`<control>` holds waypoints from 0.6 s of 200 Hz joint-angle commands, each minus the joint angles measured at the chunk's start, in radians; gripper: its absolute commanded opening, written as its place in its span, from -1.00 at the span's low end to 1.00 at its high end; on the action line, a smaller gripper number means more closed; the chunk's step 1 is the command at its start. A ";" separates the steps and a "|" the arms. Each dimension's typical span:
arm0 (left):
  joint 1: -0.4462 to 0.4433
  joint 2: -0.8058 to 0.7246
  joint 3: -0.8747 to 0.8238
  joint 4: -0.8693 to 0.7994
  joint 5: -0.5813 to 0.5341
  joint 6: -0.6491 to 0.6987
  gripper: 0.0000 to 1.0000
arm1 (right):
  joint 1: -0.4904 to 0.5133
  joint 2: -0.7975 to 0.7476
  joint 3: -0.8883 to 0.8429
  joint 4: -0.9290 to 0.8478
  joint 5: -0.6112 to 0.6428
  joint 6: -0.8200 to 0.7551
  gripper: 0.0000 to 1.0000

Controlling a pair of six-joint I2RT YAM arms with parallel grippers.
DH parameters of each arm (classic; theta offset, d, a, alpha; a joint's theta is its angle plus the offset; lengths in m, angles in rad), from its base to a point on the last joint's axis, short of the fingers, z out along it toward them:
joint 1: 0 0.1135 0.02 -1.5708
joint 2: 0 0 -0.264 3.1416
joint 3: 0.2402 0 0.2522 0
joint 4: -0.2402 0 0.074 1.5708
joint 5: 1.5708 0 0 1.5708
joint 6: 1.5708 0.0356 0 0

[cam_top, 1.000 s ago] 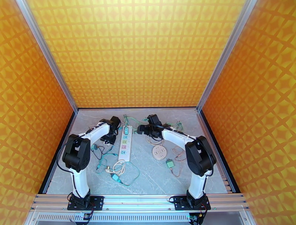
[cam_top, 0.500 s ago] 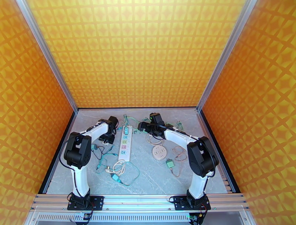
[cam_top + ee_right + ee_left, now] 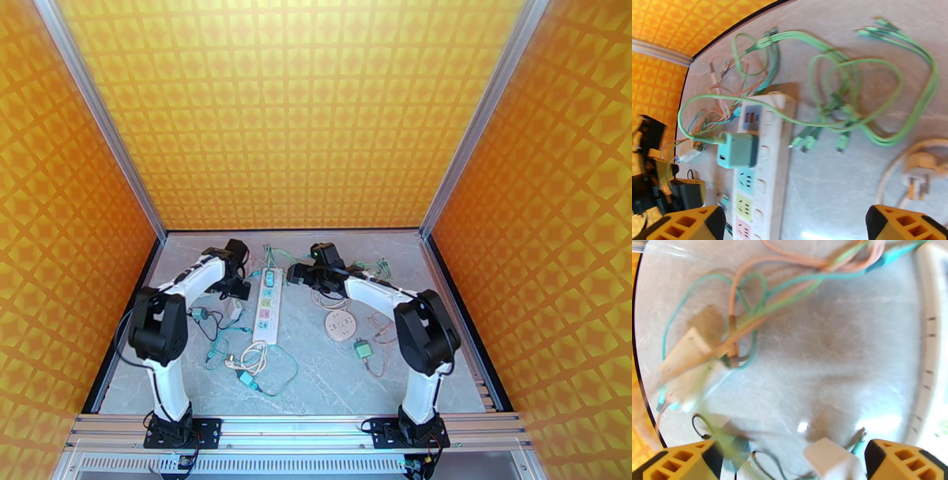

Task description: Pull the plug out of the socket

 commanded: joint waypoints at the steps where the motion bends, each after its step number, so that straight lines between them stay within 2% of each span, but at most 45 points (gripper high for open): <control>1: 0.002 -0.076 0.029 -0.007 0.080 -0.063 0.98 | 0.016 0.037 0.044 -0.024 -0.044 -0.016 0.97; 30: -0.009 -0.144 0.000 0.072 0.159 -0.111 0.84 | 0.030 0.070 0.054 0.002 -0.089 0.002 0.95; 74: -0.049 -0.196 -0.094 0.215 0.223 -0.157 0.62 | 0.030 0.127 0.060 0.065 -0.176 0.069 0.50; 97: -0.073 -0.178 -0.123 0.286 0.271 -0.167 0.45 | 0.029 0.153 0.066 0.082 -0.185 0.093 0.27; 120: -0.105 -0.128 -0.124 0.345 0.273 -0.174 0.31 | 0.029 0.182 0.083 0.102 -0.194 0.116 0.09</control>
